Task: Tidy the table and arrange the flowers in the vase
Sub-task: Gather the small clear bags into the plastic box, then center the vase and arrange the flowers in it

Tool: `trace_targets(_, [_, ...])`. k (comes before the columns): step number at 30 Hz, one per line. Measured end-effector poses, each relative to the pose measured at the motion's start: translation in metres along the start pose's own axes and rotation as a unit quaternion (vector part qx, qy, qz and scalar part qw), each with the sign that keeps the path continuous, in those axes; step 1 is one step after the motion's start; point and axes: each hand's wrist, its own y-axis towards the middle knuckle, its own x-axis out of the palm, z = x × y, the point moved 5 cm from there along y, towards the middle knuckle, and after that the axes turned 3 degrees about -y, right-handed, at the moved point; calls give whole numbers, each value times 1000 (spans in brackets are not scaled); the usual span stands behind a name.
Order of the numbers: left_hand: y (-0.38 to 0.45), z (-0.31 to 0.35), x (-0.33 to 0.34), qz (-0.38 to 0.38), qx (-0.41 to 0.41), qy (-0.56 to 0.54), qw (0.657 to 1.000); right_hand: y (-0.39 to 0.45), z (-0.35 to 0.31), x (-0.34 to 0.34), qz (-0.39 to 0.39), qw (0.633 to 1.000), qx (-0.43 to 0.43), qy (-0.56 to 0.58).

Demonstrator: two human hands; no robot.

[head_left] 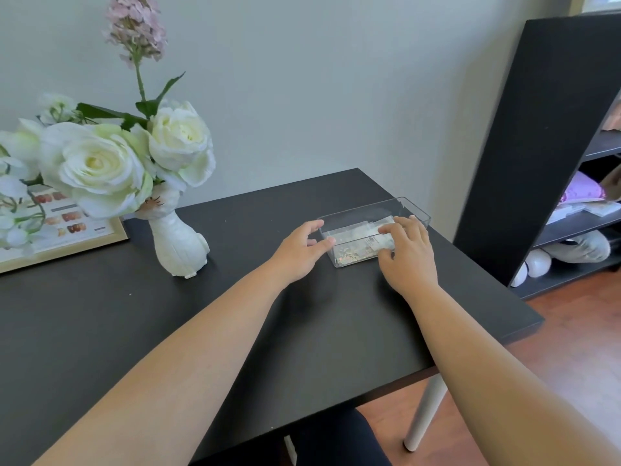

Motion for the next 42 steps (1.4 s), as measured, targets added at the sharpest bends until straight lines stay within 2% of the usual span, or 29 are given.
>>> trace_targets(6, [-5,4,-1,-16,-4,23,1000,-2,-3,-2,-12,1000,8,-16])
trace_targets(8, [-13,3,-7,-12,0,27,1000,-4,-8,-5,8,1000,-12,-20])
trace_targets(12, [-46,-18,-30,5,14,56,998,-12,-31,-5,46,990,-130,-11])
trace_targets(17, [-104,-68,-75,25,19,119,992,-26,-67,0,71,947,-313,-4])
trace_targets(20, [-136,-98,-113,75,1,134,988,-29,-85,5,82,935,-346,1])
trace_targets(23, [-154,-120,-152,150,-28,118,981,-32,-115,20,34,933,-358,16])
trace_targets(25, [-161,-131,-172,185,-50,113,975,-35,-135,44,-52,937,-345,29])
trace_targets(28, [-164,-141,-190,213,-66,109,969,-39,-152,90,-227,933,-276,52])
trace_targets(29, [-164,-144,-193,218,-66,103,968,-39,-157,101,-256,930,-258,58])
trace_targets(31, [-160,-147,-197,223,-63,95,968,-35,-168,118,-276,932,-222,79])
trace_targets(36, [-139,-152,-205,223,-44,90,970,-13,-190,148,-267,945,-121,143])
trace_targets(42, [-105,-158,-219,229,-36,40,972,6,-220,178,-275,941,-121,154])
